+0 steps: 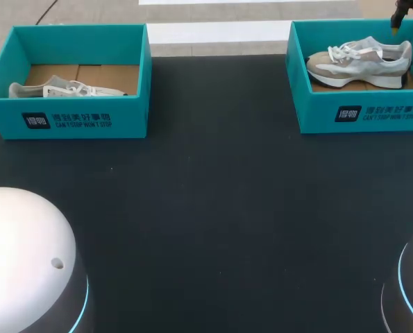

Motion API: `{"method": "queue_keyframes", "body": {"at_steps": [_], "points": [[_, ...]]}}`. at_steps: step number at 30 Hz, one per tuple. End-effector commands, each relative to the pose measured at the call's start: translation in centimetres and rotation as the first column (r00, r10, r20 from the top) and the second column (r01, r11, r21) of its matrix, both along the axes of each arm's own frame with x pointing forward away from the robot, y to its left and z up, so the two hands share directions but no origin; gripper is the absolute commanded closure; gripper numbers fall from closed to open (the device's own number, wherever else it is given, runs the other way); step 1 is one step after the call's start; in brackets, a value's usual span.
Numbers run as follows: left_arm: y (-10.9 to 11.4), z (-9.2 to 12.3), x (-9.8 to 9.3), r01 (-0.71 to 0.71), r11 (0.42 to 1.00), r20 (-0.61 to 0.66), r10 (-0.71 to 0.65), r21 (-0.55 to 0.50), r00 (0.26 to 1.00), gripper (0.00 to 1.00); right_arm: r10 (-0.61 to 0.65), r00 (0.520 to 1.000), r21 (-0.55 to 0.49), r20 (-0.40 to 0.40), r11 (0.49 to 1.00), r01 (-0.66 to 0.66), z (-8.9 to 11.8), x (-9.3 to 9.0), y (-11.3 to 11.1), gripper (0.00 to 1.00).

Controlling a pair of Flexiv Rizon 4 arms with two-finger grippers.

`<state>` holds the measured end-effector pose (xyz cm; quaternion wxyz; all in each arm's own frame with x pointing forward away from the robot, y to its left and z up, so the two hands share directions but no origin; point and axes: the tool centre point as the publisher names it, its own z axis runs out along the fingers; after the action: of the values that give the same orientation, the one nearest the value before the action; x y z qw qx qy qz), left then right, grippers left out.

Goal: Take the shoe out of the shoebox, open the shoe tongue, remove and reinsert the insole, then place the shoe into the shoebox

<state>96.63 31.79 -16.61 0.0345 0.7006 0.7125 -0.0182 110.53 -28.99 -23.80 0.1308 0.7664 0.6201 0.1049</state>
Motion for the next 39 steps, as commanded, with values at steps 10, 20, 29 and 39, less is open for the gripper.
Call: {"method": "queue_keyframes", "body": {"at_steps": [10, 20, 29, 39], "points": [[0.0, 0.0, -0.2, 0.0, 1.0, 0.004, 0.0, 0.003, 1.0, 0.0, -0.045, 0.979, 0.012, -0.197, 0.999, 0.048, -3.8, 4.4, -1.7, 0.0], [0.0, 0.0, -0.2, 0.0, 1.0, 0.004, 0.0, 0.003, 1.0, 0.0, -0.041, 0.963, 0.001, -0.267, 0.999, 0.043, -6.5, 5.9, -2.0, 0.36], [0.0, 0.0, -0.2, 0.0, 1.0, 0.004, 0.0, 0.003, 1.0, 0.0, -0.058, 0.959, -0.04, -0.277, 0.998, 0.049, -7.6, 5.8, -2.9, 0.5], [0.0, 0.0, -0.2, 0.0, 1.0, 0.004, 0.0, 0.003, 1.0, 0.0, -0.083, 0.951, -0.096, -0.299, 0.994, 0.057, -9.5, 6.0, -3.9, 0.49]]}}
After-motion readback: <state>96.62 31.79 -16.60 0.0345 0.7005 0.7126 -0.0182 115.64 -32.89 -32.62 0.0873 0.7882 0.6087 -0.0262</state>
